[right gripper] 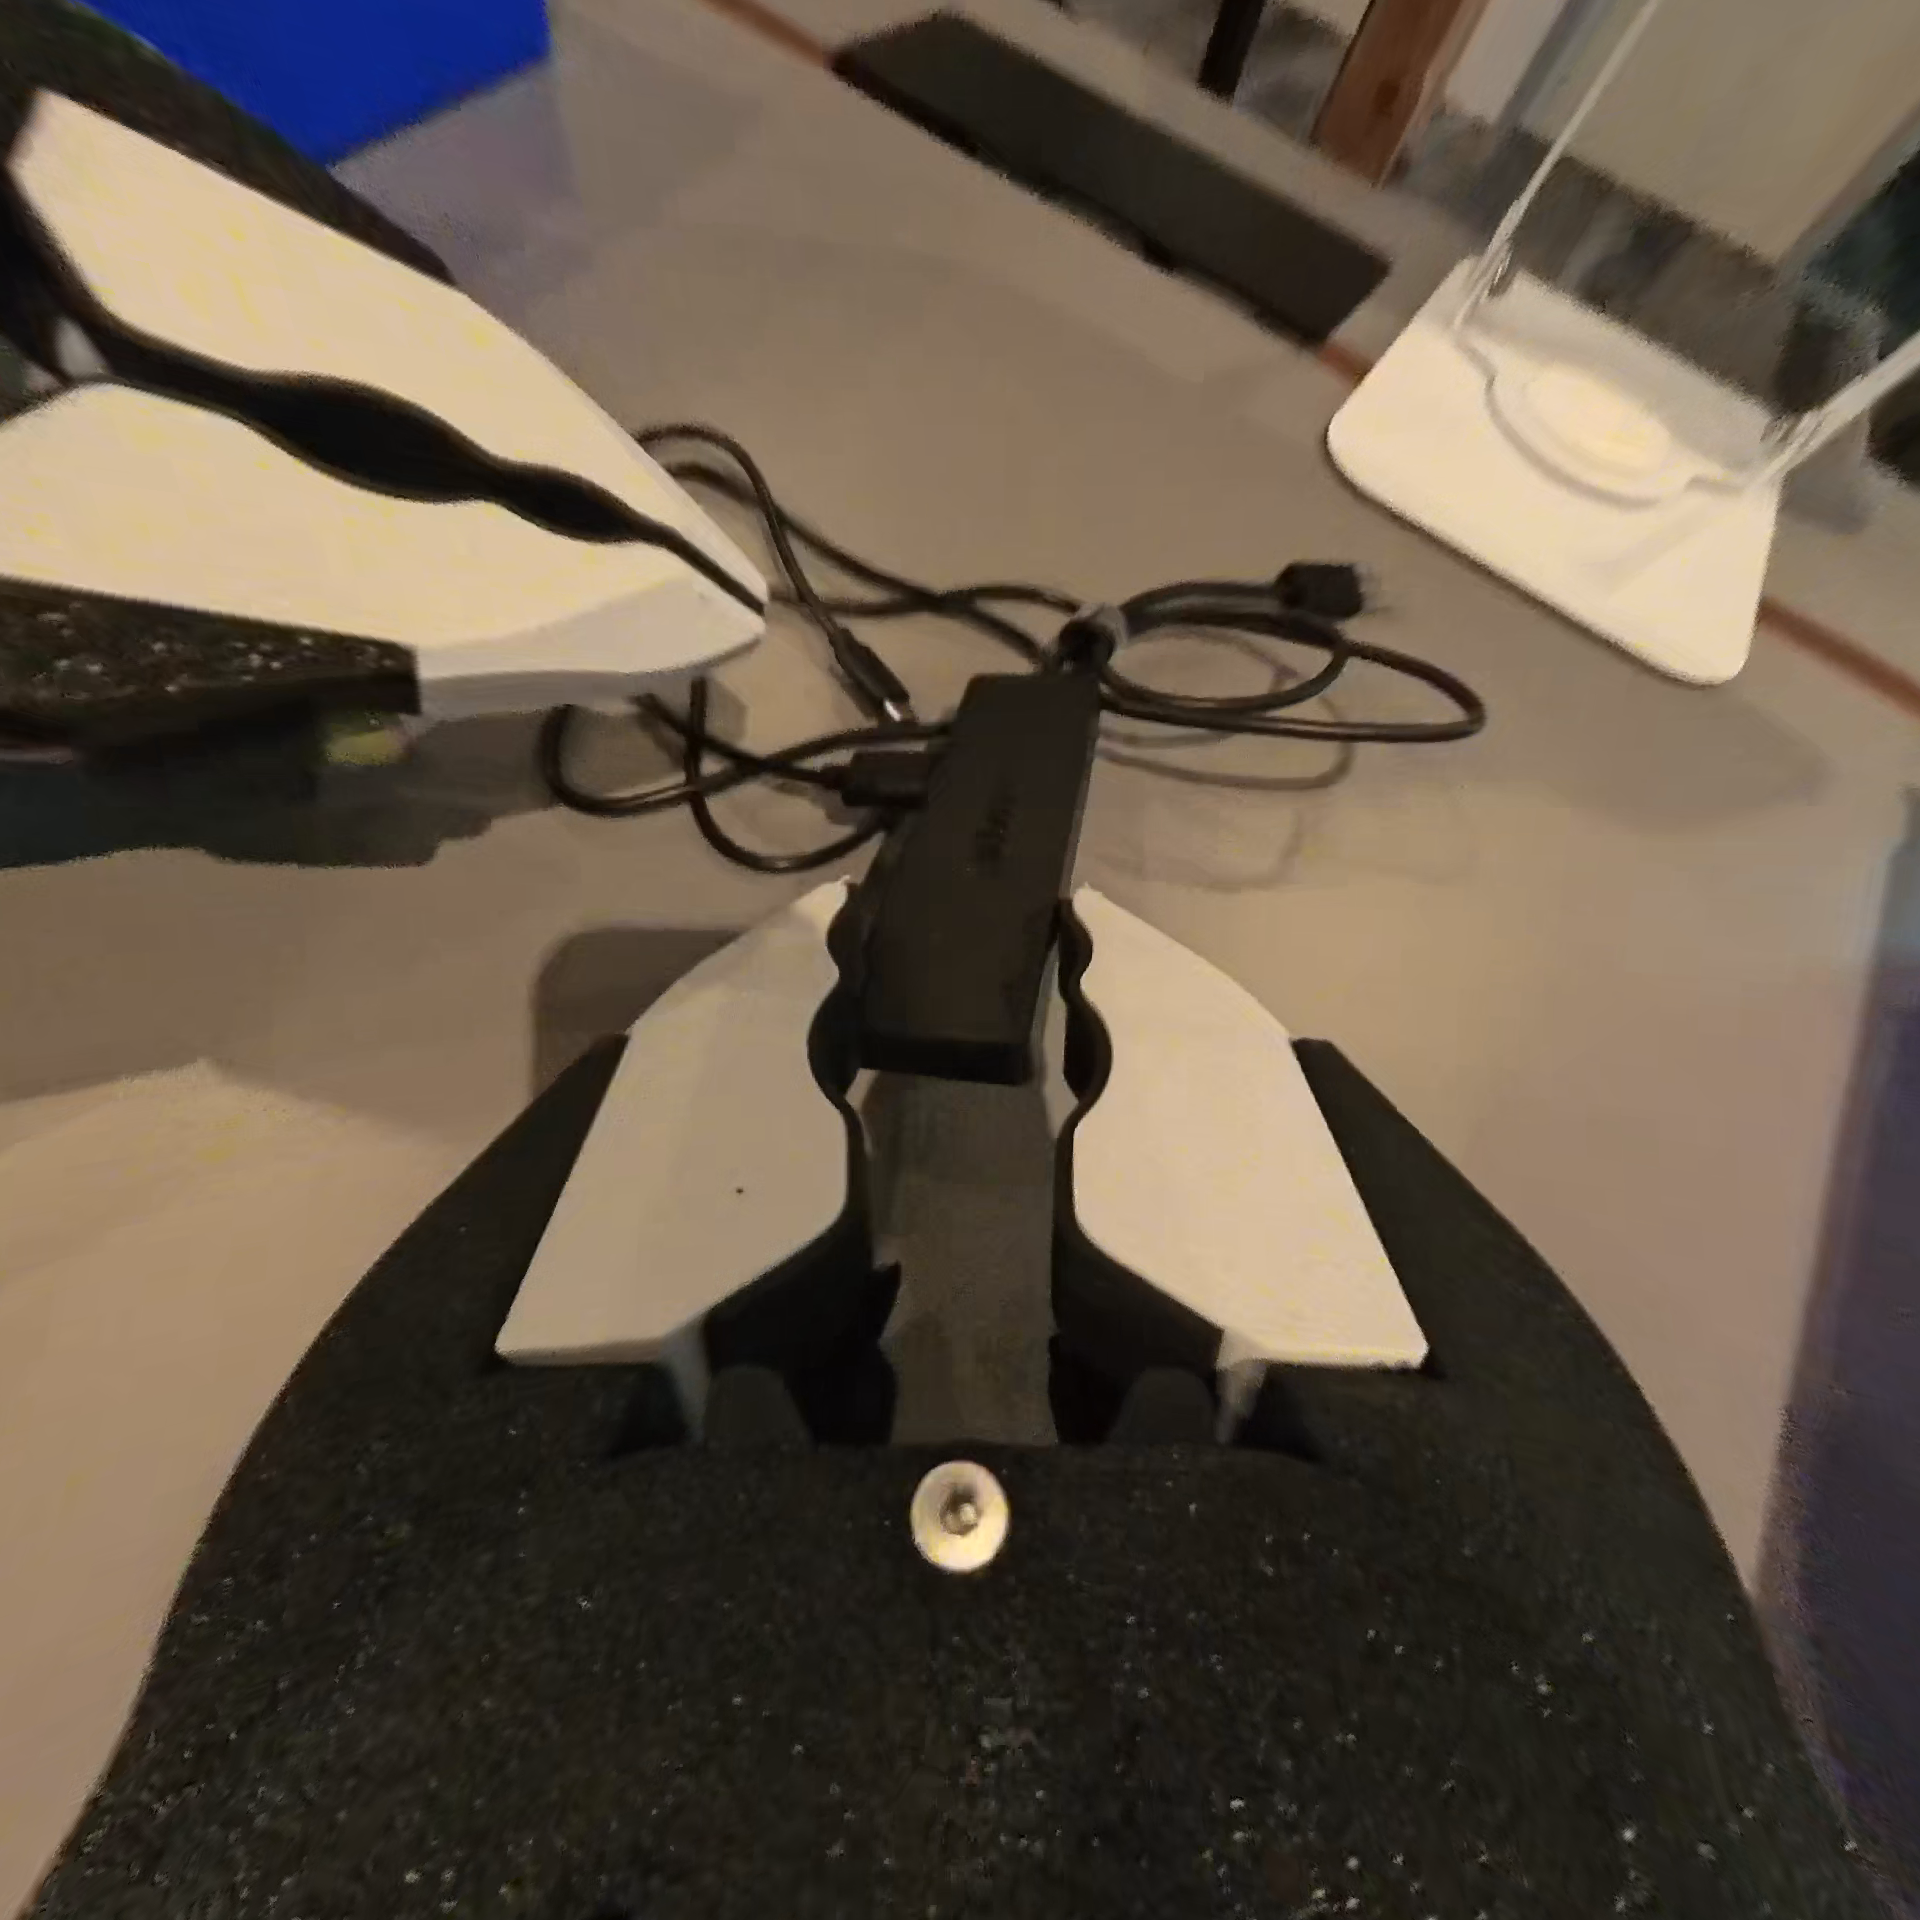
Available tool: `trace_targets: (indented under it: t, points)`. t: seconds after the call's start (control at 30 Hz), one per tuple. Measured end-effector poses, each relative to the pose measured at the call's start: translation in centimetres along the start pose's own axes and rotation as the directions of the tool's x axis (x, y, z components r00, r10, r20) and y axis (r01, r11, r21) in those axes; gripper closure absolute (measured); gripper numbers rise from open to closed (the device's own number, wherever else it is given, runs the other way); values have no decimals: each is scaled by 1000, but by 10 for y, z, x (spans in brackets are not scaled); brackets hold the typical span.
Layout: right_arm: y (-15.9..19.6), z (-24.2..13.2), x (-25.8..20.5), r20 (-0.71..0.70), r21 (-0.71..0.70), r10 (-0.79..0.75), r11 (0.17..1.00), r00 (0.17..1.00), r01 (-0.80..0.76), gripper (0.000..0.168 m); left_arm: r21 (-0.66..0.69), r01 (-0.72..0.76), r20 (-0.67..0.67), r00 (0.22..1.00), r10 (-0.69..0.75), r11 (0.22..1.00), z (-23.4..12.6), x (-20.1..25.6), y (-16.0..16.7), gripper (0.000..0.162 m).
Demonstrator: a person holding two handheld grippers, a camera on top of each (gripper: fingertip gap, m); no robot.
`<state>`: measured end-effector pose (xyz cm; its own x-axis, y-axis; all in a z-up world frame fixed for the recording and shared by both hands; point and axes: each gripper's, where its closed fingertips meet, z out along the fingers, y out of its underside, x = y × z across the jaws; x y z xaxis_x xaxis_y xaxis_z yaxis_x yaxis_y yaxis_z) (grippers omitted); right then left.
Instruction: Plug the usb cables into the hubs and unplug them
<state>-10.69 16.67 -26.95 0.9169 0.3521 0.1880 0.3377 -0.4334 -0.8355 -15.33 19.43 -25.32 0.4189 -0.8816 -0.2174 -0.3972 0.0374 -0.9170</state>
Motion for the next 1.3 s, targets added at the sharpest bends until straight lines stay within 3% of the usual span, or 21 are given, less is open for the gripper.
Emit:
trace_targets:
  t: [0.07, 0.23, 0.4, 0.43, 0.47, 0.57, 0.73, 0.83, 1.1, 1.3]
  points:
    - [-4, -4, 0, -4, 30, -28, 999, 1000, 28, 133, 4, 57, -49, 997, -56, 998, 0, 3, -1, 141]
    - [-2, -5, 0, 25, 34, -11, 999, 1000, 10, 134, -67, 151, -166, 973, -160, 986, 3, 17, 5, 117]
    - [-7, -7, -1, 48, 64, 49, 997, 998, -52, 135, -121, -16, -72, 997, 7, 993, 8, 14, 16, 122]
    - [-9, -10, -1, 49, 81, 47, 995, 998, -51, 159, -140, -52, -68, 997, 43, 989, 10, 17, 18, 122]
    - [-14, -12, -2, 59, 114, 48, 992, 997, -54, 168, -161, -84, -67, 995, 74, 983, 10, 19, 21, 122]
    - [-21, -17, -4, 63, 153, 41, 987, 997, -50, 168, -226, -165, -31, 986, 162, 960, 12, 20, 27, 126]
    - [-7, -5, -12, 100, 69, 49, 996, 994, -56, 168, -299, -205, -15, 978, 210, 932, 14, 20, 37, 133]
    - [-6, -4, -12, 95, 68, 38, 997, 995, -45, 161, -311, -239, -47, 971, 236, 920, 13, 21, 41, 145]
    - [-4, -1, -16, 125, 57, 89, 994, 988, -97, 149, -314, -189, -97, 981, 166, 930, 14, 21, 42, 146]
    - [5, 3, -18, 194, 9, 182, 982, 964, -188, 124, -295, -160, -115, 985, 131, 942, 13, 21, 42, 146]
